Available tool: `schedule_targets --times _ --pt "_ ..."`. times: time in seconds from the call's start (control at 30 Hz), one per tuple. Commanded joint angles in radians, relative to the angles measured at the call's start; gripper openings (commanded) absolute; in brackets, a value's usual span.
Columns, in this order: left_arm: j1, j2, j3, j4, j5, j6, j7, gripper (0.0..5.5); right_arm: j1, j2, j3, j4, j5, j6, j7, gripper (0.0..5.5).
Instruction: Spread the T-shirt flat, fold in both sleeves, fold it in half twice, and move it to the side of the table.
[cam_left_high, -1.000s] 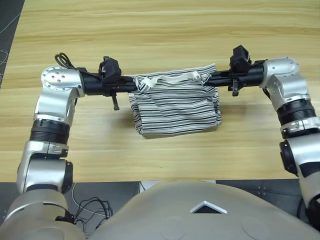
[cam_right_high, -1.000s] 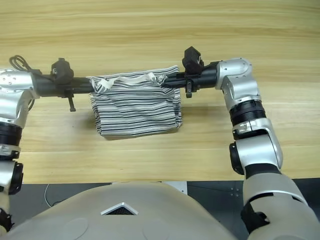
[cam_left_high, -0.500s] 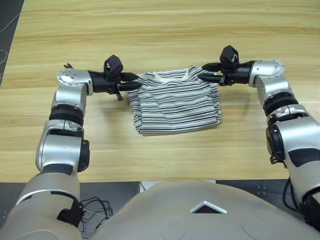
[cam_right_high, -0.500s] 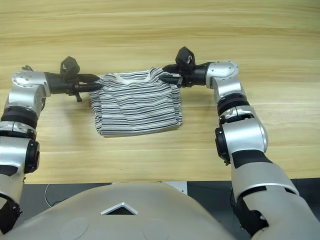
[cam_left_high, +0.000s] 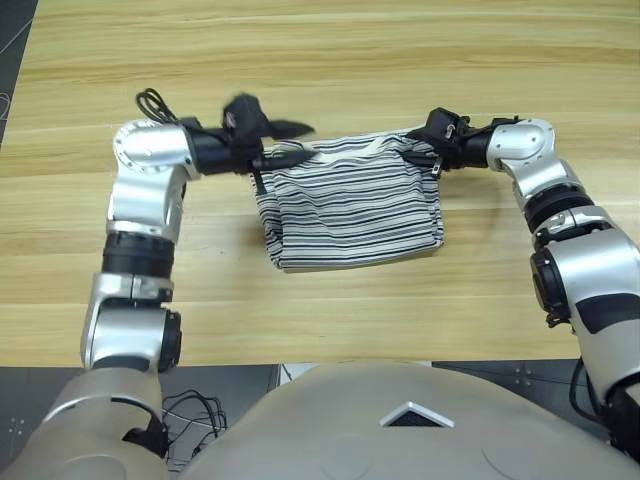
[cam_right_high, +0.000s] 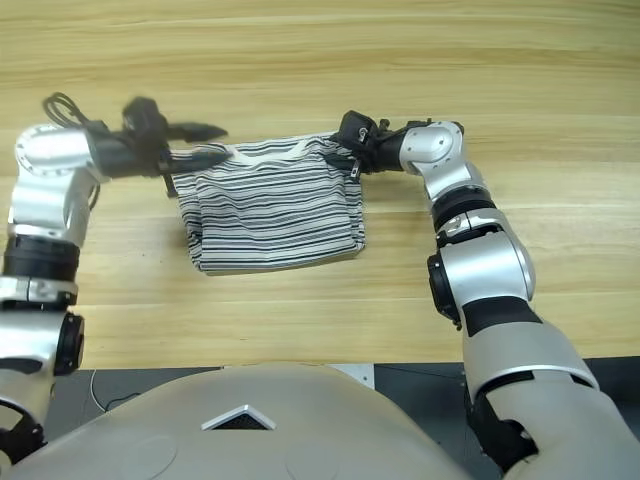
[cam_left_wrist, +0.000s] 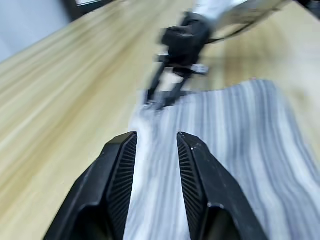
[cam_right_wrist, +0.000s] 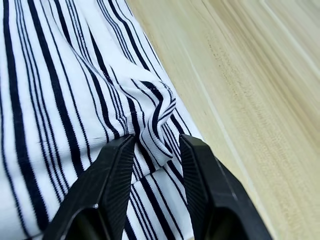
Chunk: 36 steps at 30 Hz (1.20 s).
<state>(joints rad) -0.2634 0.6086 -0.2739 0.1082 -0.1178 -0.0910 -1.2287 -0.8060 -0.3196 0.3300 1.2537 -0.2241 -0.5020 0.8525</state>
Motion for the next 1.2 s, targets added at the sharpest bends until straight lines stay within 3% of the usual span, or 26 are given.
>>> schedule_targets --times 0.03,0.2,0.33,0.4,0.5,0.57,0.67,0.77,1.03,1.2 --pt "0.075 0.124 -0.08 -0.022 0.231 -0.061 0.05 1.48 0.009 -0.03 0.053 0.032 -0.095 -0.006 -0.023 1.62" --pt "0.06 0.24 -0.145 -0.005 0.601 -0.141 0.226 1.48 0.017 -0.04 0.066 0.029 -0.115 -0.036 -0.008 1.62" --pt "-0.002 0.21 -0.219 0.024 0.776 -0.268 0.375 1.48 0.052 -0.08 0.112 0.008 -0.15 -0.066 0.086 1.62" --pt "-0.044 0.192 -0.266 0.078 0.872 -0.375 0.498 1.48 0.093 -0.115 0.132 -0.045 -0.135 -0.084 0.22 1.62" --pt "-0.128 0.202 -0.34 0.19 1.054 -0.522 0.713 1.48 0.194 -0.165 0.12 -0.291 -0.008 0.014 0.461 1.62" --pt "-0.208 0.223 -0.406 0.283 1.232 -0.573 0.925 1.48 0.305 -0.228 0.13 -0.585 0.086 0.178 0.588 1.62" --pt "-0.303 0.25 -0.513 0.446 1.465 -0.542 1.214 1.48 0.452 -0.312 0.152 -0.946 0.173 0.422 0.682 1.62" --pt "-0.359 0.245 -0.596 0.592 1.593 -0.477 1.418 1.48 0.532 -0.325 0.163 -1.113 0.247 0.585 0.701 1.62" --pt "-0.486 0.148 -0.774 0.919 1.737 -0.325 1.858 1.48 0.576 -0.247 0.172 -1.154 0.292 0.685 0.605 1.62" --pt "-0.512 0.141 -0.83 0.945 1.738 -0.302 2.068 1.48 0.542 -0.268 0.099 -1.228 0.382 0.733 0.617 1.62"
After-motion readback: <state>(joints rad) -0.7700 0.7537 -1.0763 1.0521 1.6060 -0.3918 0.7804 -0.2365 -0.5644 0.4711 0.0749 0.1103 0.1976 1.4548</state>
